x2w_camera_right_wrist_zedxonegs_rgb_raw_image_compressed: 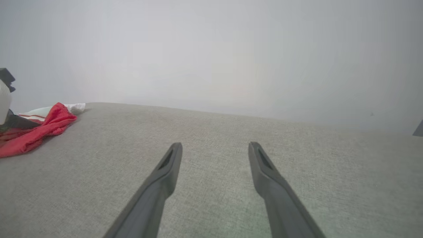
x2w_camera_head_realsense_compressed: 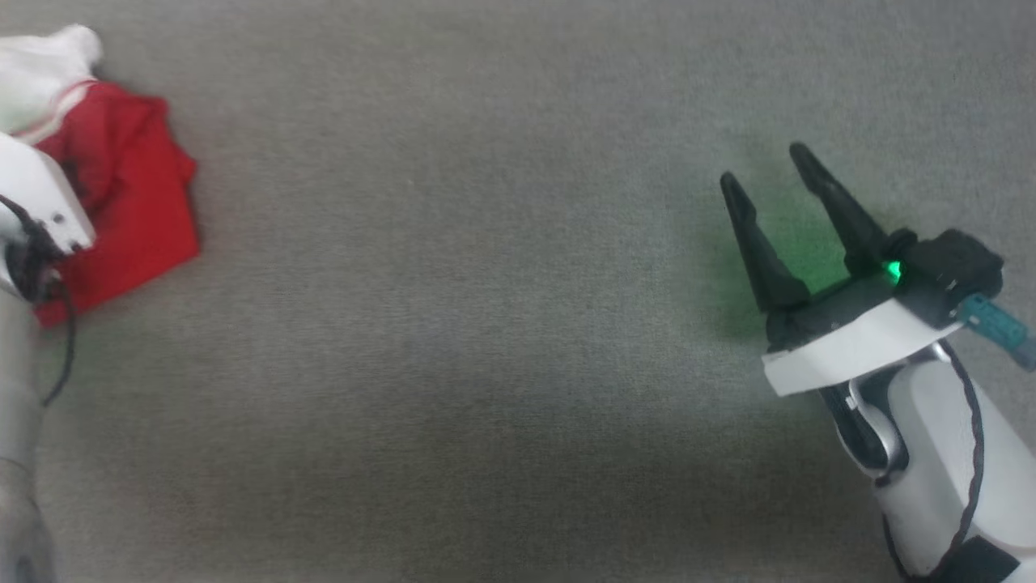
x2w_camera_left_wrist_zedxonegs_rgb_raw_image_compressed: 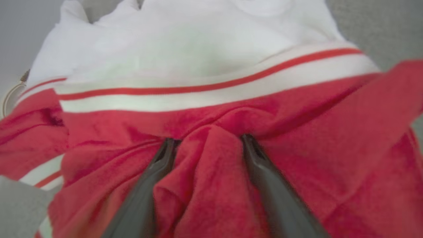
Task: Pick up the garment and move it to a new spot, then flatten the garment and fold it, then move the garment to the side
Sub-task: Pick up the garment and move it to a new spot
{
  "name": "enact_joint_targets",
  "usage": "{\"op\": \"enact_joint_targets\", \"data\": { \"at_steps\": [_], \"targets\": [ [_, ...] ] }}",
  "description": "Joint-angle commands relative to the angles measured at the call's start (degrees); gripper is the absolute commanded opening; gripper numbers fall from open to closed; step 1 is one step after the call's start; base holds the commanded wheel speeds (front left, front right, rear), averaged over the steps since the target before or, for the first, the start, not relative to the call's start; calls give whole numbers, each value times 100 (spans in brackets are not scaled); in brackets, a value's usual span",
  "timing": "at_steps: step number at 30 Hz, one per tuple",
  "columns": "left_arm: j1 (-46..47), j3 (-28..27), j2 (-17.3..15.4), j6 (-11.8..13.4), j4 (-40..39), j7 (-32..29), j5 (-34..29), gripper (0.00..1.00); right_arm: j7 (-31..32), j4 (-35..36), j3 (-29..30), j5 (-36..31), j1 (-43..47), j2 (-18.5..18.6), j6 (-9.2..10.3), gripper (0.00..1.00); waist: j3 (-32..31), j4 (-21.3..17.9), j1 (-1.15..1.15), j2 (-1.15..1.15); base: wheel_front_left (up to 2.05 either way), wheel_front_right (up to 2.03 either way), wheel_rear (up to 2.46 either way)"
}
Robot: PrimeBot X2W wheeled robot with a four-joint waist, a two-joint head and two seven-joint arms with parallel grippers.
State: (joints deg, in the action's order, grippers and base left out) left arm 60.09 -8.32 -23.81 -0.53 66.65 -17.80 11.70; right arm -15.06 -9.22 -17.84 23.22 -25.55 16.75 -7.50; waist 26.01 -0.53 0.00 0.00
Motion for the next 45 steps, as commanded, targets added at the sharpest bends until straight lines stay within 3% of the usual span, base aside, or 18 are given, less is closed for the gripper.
{"op": "enact_joint_targets", "data": {
  "at_steps": [1, 5, 6, 7, 9, 13, 16, 22, 26, 30, 33, 37, 42, 45],
  "targets": [
    [14, -38, 23, 53, 212, -247, 101, 100, -13, 111, -2, 35, -130, 16, 2, 100, 356, -244, 0, 0, 0, 0, 0],
    [-94, -54, 11, 78, 517, -502, 168, 100, -14, 303, -56, -9, -185, 50, 2, 100, 478, -344, 0, 0, 0, 0, 0],
    [-121, -9, 33, 44, 563, -536, 145, 86, -14, 340, -59, -22, -175, 62, 2, 100, 483, -348, 0, 0, 0, 0, 0],
    [-141, 25, 63, -20, 600, -579, 139, 53, -13, 389, -55, -38, -163, 68, 2, 100, 488, -343, 0, 0, 0, 0, 0],
    [-155, 22, 152, -112, 648, -598, 205, 0, -14, 492, -60, -53, -139, 71, 2, 100, 472, -314, 0, 0, 0, 0, 0],
    [-185, 44, 157, -140, 688, -513, 231, 0, -13, 582, -111, -84, -114, 93, 2, 100, 372, -256, 0, 0, 0, 0, 0],
    [-232, 46, 66, -76, 611, -163, 224, 0, -14, 545, -154, -97, -57, 57, 2, 100, 116, -191, 0, 0, 0, 0, 0],
    [-157, 266, -85, -255, 375, 675, 36, 0, -14, 247, -150, -79, 170, -34, 2, 100, -695, -65, 0, 0, 0, 0, 0],
    [-13, 545, 85, -546, 194, 994, -71, 0, -14, 111, -116, -74, 382, -109, 2, 100, -1109, 1, 0, 0, 0, 0, 0],
    [112, 933, 344, -685, -118, 1093, -10, 0, -13, 67, -11, -66, 585, -190, 2, 100, -1347, -30, 0, 0, 0, 0, 0],
    [33, 1612, 808, -690, -642, 951, 202, 0, -13, 72, 109, -72, 699, -264, 2, 100, -1419, -134, 0, 0, 0, 0, 0],
    [-262, 2541, 1095, -689, -1753, 403, 1071, 0, -14, 138, 286, -64, 796, -380, 3, 100, -1404, -379, 0, 0, 0, 0, 0],
    [-656, 3788, 970, -690, -3575, -595, 2000, 0, -13, 339, 582, -28, 832, -579, 3, 100, -1175, -856, 0, 0, 0, 0, 0],
    [-750, 4313, 839, -690, -4262, -1025, 2283, 0, -13, 443, 741, 11, 788, -718, 2, 100, -952, -1204, 0, 0, 0, 0, 0]
  ]
}}
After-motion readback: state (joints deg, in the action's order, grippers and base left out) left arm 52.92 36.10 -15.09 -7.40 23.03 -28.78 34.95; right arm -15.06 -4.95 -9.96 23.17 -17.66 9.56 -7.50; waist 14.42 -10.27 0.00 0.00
